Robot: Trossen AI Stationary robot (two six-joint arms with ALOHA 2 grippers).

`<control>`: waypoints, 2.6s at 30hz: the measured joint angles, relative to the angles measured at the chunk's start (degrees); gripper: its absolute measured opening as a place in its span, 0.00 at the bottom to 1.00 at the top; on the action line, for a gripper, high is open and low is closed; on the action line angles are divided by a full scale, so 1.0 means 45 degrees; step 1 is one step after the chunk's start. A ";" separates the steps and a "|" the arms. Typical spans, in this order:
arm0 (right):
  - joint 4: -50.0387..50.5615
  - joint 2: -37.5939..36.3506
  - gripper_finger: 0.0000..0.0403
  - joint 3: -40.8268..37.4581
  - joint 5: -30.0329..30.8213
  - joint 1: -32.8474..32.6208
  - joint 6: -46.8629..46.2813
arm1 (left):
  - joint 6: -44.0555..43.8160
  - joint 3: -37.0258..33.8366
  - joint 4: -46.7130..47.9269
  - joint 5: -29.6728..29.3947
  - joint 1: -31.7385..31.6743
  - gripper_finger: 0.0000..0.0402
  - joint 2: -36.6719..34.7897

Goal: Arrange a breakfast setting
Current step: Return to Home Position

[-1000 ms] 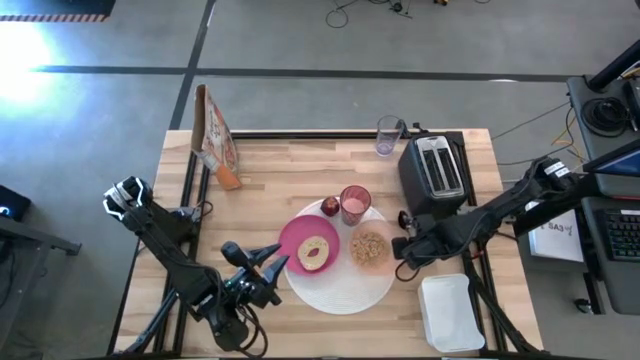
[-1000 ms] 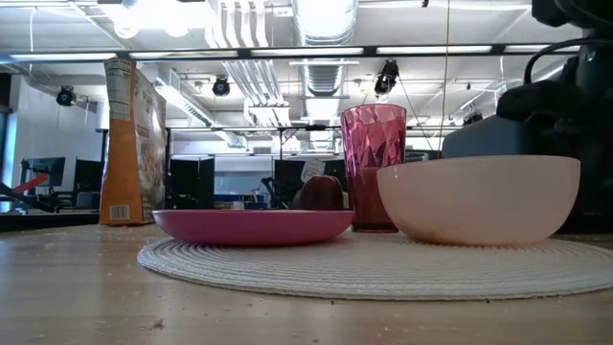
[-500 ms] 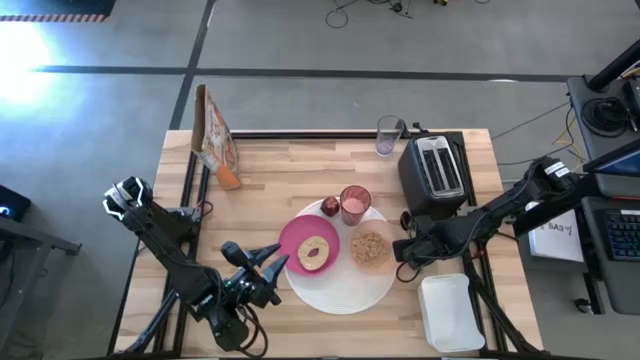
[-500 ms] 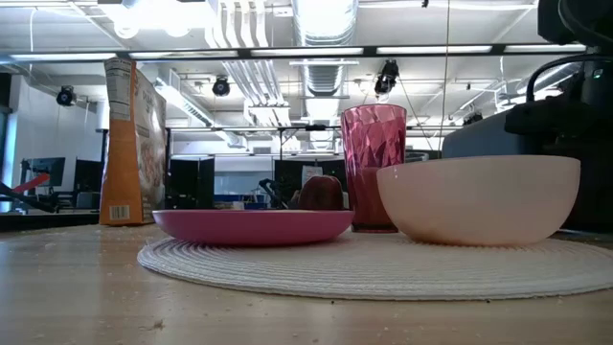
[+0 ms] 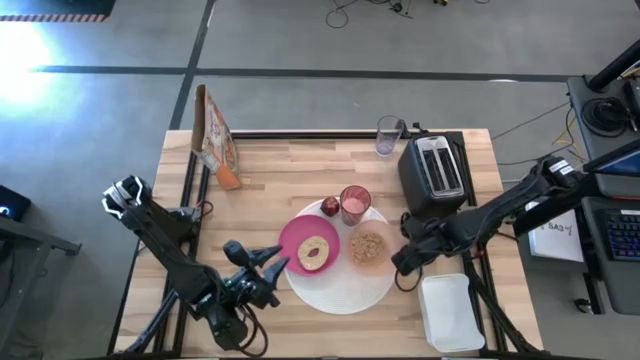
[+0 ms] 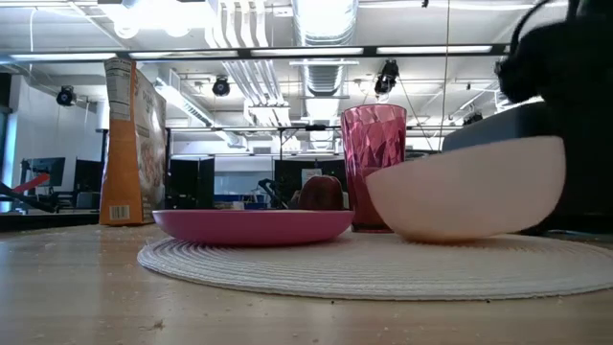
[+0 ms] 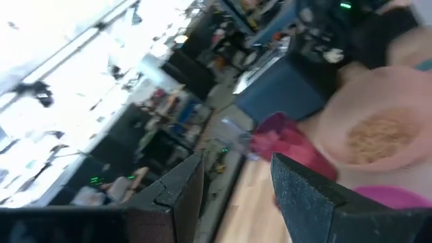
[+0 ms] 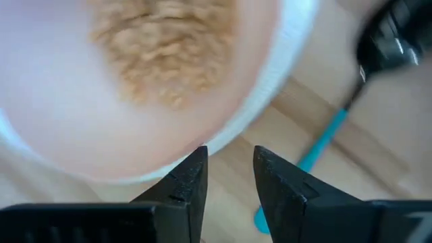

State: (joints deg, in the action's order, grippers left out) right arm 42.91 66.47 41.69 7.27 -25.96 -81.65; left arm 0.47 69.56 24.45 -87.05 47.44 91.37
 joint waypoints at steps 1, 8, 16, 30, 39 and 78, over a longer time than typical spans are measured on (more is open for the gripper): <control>0.0000 -0.0066 0.27 0.0132 0.0023 0.0000 0.0756 | -0.0015 0.0000 0.0060 0.0336 -0.0003 0.39 -0.0090; 0.0113 -0.0802 0.22 0.0291 0.0743 0.0084 0.3494 | -0.0948 0.0005 0.0400 0.1050 -0.0014 0.39 -0.1133; 0.2319 -0.2027 0.22 0.0276 0.0420 0.0083 0.3052 | -0.1569 0.0010 0.0697 0.1152 -0.0015 0.39 -0.2025; -0.1507 -0.3991 0.21 -0.0958 0.2761 0.0087 0.9833 | -0.4971 0.0010 0.3574 0.2546 -0.0041 0.39 -0.2719; -0.7402 -0.5443 0.19 -0.4775 0.2671 0.0083 1.0973 | -0.7389 0.0010 0.5547 0.2493 -0.0044 0.39 -0.2979; -1.2662 -0.8663 0.16 -0.9111 0.4151 0.0073 1.3833 | -0.7944 0.0010 0.5531 0.2473 -0.0044 0.39 -0.2944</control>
State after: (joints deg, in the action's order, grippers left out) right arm -14.06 27.49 0.69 25.95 -25.63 -19.40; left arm -35.28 69.60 49.34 -75.92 47.24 78.13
